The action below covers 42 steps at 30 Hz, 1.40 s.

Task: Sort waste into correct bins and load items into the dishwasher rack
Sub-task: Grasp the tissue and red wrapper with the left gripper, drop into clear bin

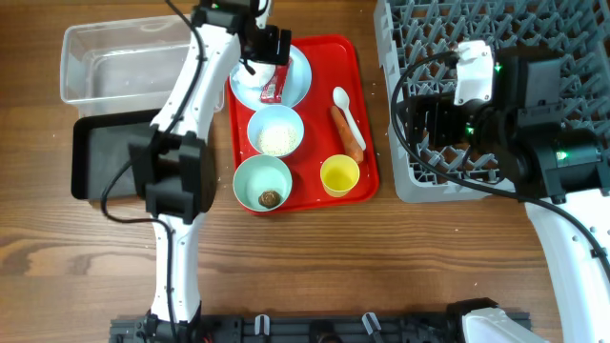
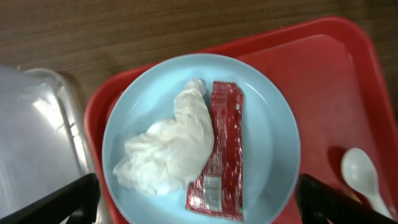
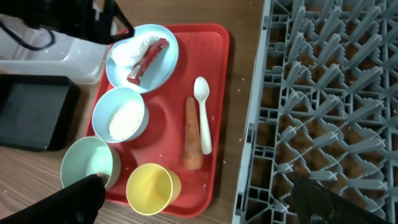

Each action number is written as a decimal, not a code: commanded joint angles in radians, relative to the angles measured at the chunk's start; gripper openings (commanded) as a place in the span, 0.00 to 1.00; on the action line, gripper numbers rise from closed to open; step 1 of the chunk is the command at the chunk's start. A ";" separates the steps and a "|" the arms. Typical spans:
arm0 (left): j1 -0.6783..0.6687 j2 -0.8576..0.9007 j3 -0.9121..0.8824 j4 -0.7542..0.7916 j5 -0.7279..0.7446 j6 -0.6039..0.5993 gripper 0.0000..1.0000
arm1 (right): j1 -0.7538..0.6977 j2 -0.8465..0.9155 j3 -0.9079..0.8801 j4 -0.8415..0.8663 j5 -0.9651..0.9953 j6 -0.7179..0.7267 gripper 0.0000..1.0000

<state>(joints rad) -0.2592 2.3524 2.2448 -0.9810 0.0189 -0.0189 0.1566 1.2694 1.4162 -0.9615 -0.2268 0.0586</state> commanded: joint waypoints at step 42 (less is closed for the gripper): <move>0.335 -0.082 -0.037 -0.084 -0.140 -0.121 0.90 | 0.003 0.050 -0.012 -0.016 -0.002 0.005 1.00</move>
<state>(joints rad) 0.0742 2.2532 2.2139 -1.0729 -0.1081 -0.1371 0.1566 1.3056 1.4109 -0.9726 -0.2272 0.0586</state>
